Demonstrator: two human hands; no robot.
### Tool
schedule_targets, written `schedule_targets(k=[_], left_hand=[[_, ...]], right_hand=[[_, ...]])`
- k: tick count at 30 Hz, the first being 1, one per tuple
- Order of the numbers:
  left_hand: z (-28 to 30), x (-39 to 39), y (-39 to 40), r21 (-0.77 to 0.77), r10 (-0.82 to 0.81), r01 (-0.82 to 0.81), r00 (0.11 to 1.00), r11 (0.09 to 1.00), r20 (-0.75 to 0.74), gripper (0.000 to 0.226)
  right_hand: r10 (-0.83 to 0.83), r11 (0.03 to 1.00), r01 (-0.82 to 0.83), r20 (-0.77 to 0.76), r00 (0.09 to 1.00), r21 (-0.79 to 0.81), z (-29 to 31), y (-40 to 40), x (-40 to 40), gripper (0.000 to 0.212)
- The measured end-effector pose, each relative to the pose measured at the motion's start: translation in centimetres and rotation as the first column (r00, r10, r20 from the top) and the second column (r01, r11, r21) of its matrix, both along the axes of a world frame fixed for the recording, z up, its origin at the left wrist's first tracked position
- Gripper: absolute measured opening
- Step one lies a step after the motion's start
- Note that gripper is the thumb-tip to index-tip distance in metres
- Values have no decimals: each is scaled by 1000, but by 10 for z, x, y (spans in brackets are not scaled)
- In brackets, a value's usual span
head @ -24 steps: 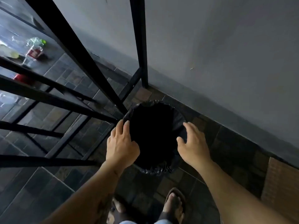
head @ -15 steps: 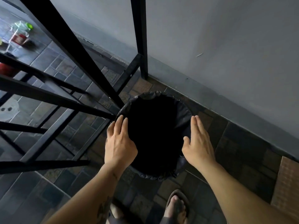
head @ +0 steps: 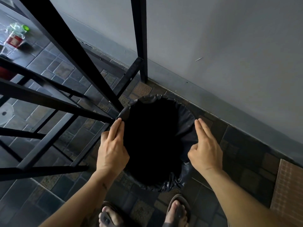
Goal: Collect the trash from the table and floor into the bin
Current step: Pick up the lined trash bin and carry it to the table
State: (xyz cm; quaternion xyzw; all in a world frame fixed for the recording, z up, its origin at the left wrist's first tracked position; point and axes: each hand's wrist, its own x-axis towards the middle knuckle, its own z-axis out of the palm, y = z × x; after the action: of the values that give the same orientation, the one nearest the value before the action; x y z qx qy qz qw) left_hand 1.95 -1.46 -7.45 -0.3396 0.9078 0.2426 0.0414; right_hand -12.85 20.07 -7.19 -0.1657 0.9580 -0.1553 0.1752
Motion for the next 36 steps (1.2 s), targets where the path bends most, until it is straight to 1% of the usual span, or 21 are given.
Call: schedule_targets(k=[4,8,10,16,21,25,30,33,36], left_hand=[[39,11,7,-43,22,-25,997,999,-80,73],[109,13,15,13,127,-126,980,992,-156,68],[149,12,19,37,180,-176,969,984,-168,67],[290,19,26,25,243,-243,953,970,-183,66],[423,30,37,23,301,-308,909,951,-287,61],[509,45,42,36,326,-344,842,938,-429,57],[576,70,33,19,308,-356,780,934,-545,54],[606,91,18,8,296,-363,747,932,-595,51],[626,113,1,-21,312,-411,724,911,-616,51]], right_hand=[[-18,999,16,-56,998,-42,43,11,3,81],[-9,998,4,-72,997,-66,108,17,1,79],[-15,996,9,-70,997,-85,149,19,2,78],[-21,984,0,-113,993,-179,284,20,6,73],[21,970,-67,-191,981,-235,415,24,14,69],[20,953,-104,-284,959,-286,502,32,27,68],[6,907,-148,-337,941,-395,573,25,43,69],[35,895,-198,-379,925,-399,603,10,56,69],[57,887,-232,-402,914,-400,623,-11,72,69]])
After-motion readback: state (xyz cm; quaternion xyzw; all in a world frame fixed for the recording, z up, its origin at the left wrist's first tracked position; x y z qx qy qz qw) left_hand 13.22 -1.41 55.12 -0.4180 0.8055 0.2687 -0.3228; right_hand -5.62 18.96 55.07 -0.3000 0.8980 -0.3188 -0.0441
